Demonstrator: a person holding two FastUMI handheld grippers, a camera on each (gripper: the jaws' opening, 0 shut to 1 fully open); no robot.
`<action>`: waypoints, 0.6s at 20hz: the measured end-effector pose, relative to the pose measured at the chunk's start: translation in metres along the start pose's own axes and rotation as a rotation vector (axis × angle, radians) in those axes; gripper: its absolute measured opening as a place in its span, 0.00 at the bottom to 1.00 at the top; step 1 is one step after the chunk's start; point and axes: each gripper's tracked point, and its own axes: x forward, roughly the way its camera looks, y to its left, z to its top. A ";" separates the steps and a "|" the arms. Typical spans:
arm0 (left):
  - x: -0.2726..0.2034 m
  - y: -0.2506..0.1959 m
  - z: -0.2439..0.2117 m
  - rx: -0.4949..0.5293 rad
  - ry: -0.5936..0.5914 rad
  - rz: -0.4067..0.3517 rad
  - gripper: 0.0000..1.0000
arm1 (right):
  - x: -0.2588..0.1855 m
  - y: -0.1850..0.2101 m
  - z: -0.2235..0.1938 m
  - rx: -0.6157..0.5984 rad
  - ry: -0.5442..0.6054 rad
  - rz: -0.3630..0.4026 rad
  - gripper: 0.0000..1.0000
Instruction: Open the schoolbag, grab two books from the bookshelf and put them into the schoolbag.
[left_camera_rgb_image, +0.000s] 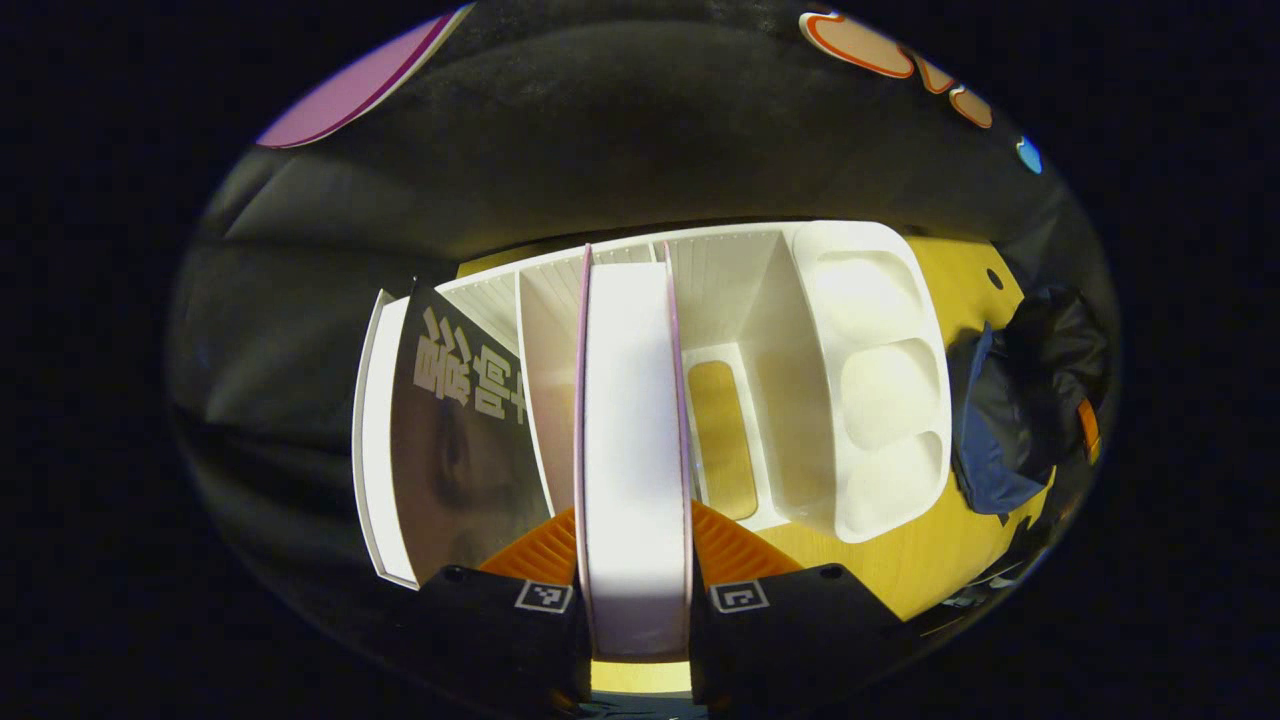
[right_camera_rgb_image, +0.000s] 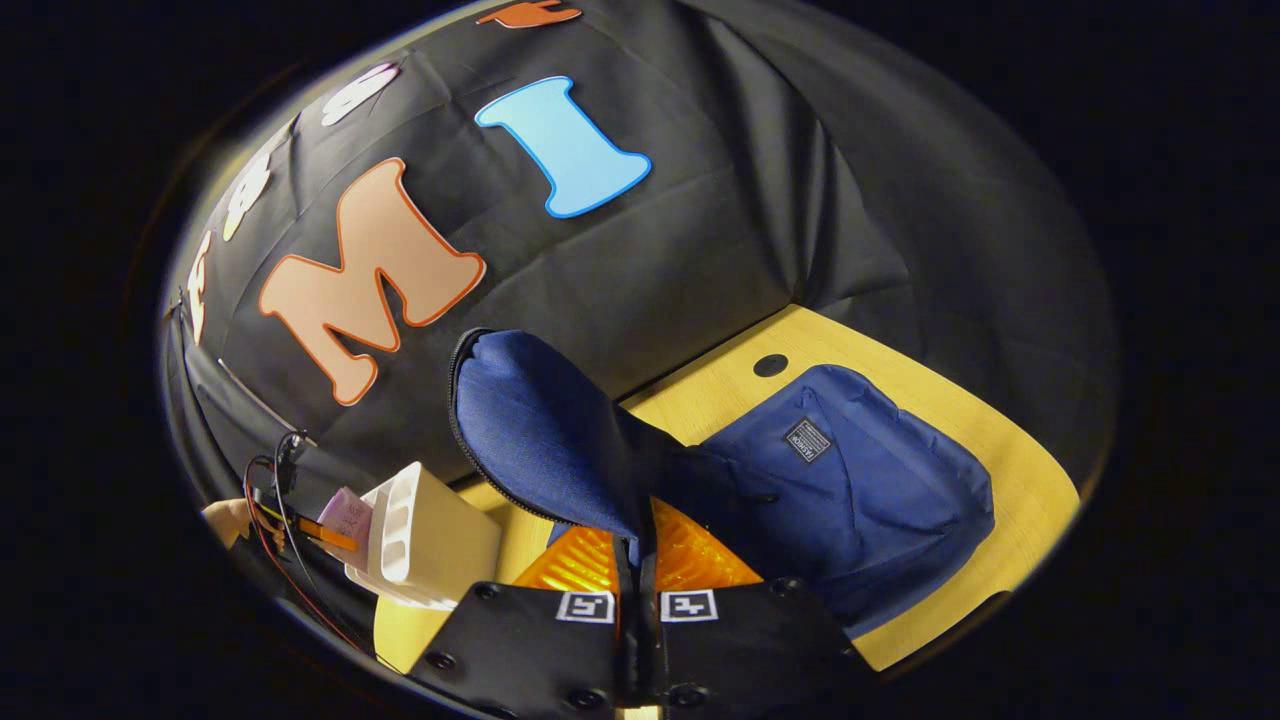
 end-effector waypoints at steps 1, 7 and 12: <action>-0.004 0.000 0.000 0.005 -0.003 0.001 0.35 | -0.001 0.000 -0.001 0.000 0.002 0.000 0.03; -0.046 0.015 0.004 0.059 -0.097 0.034 0.35 | -0.002 0.000 -0.001 0.000 0.007 -0.001 0.03; -0.080 0.021 -0.008 0.050 -0.134 0.002 0.34 | -0.002 0.000 -0.001 0.005 0.010 -0.005 0.03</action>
